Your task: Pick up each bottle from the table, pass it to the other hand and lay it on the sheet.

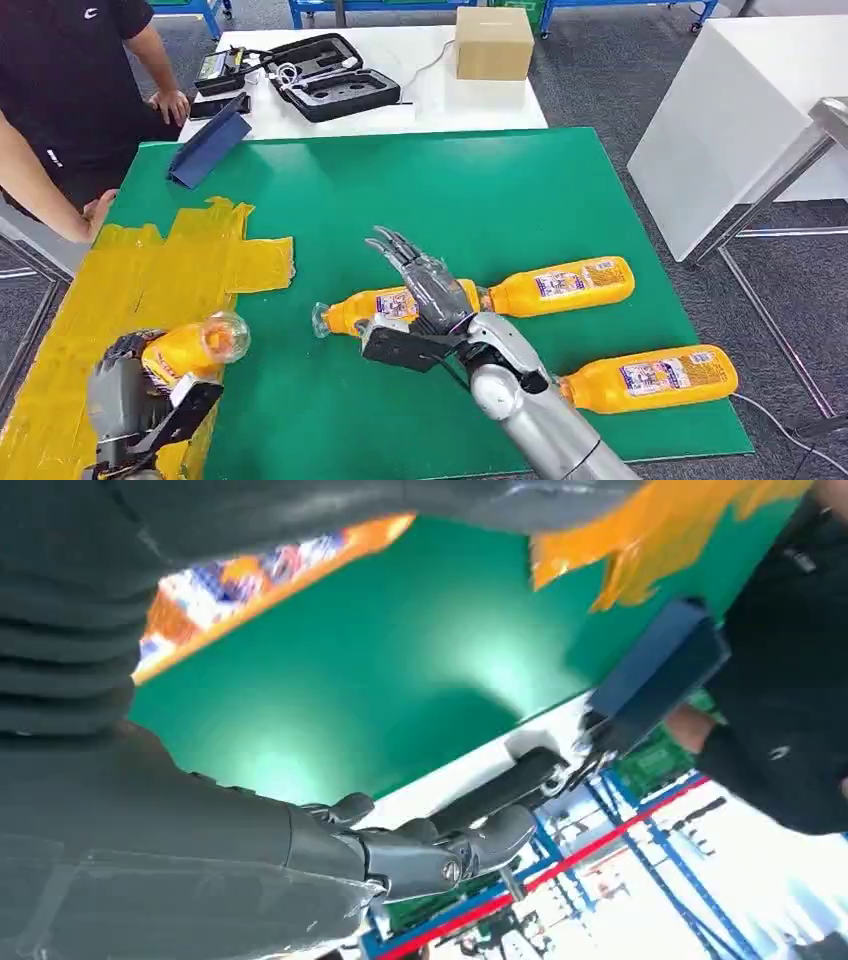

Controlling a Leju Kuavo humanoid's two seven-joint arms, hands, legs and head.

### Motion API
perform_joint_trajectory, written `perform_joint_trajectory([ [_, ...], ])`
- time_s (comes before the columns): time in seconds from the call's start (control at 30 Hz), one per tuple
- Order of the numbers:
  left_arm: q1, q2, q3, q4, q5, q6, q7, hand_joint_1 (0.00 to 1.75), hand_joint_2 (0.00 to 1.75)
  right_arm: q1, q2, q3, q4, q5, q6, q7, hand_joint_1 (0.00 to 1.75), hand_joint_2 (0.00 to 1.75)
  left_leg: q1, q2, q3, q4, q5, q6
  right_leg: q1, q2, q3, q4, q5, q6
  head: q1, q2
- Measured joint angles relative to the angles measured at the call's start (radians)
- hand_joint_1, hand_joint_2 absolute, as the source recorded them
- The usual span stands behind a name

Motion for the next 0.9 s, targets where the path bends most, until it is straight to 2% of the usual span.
perform_joint_trajectory([
  [0.13,-0.099,0.066,0.016,0.227,-0.173,0.047,0.119,1.75,1.75,-0.037,-0.009,-0.002,0.034,-0.003,0.018,0.010,0.00,1.75,0.000,-0.001,0.001,0.000,0.000,0.000,0.000,-0.001,0.003,0.000,0.000,0.000,0.000,0.000],
  [0.2,-0.133,0.086,0.021,0.295,-0.185,0.050,0.136,1.75,1.75,-0.051,-0.010,-0.002,0.045,-0.003,0.019,0.012,0.00,1.75,0.000,-0.001,0.003,0.000,0.000,-0.001,0.000,0.000,0.005,0.000,0.000,0.000,0.000,0.000],
  [0.5,-0.193,0.124,0.023,0.421,-0.244,0.053,0.162,1.75,1.75,-0.068,-0.013,0.000,0.076,-0.005,0.029,0.019,0.00,1.75,-0.002,-0.001,0.014,-0.008,0.000,-0.002,-0.001,0.000,0.012,0.000,0.000,-0.001,-0.001,0.000],
  [0.53,-0.198,0.127,0.021,0.433,-0.276,0.053,0.180,0.00,1.75,-0.073,-0.014,0.001,0.080,-0.006,0.034,0.023,0.00,1.75,-0.002,-0.001,0.014,-0.009,0.001,-0.003,-0.001,0.000,0.012,0.000,0.002,-0.004,0.000,0.000],
  [0.6,-0.210,0.132,0.015,0.457,-0.323,0.054,0.210,0.00,1.75,-0.091,-0.016,0.005,0.098,-0.008,0.052,0.035,0.00,1.75,-0.002,-0.001,0.016,-0.011,0.003,-0.006,-0.001,0.000,0.012,0.000,0.002,-0.004,-0.001,0.000],
  [0.63,-0.220,0.135,0.012,0.475,-0.347,0.054,0.226,0.00,0.00,-0.103,-0.018,0.007,0.114,-0.009,0.067,0.043,0.00,1.75,-0.002,-0.001,0.017,-0.013,0.004,-0.007,-0.002,0.000,0.013,0.000,0.002,-0.005,0.000,0.000],
  [0.73,-0.253,0.149,-0.007,0.534,-0.422,0.055,0.263,0.00,0.00,-0.164,-0.020,0.028,0.192,-0.015,0.118,0.068,0.00,1.75,-0.003,-0.005,0.021,-0.016,0.006,-0.006,-0.002,-0.001,0.016,0.000,0.003,-0.006,-0.001,0.000],
  [0.9,-0.293,0.184,-0.040,0.615,-0.358,0.031,0.163,0.00,0.00,-0.269,-0.021,0.064,0.351,-0.034,0.159,0.076,0.00,1.75,-0.003,-0.012,0.028,-0.022,0.008,-0.007,-0.003,-0.008,0.023,-0.001,0.003,-0.009,-0.001,0.000],
])
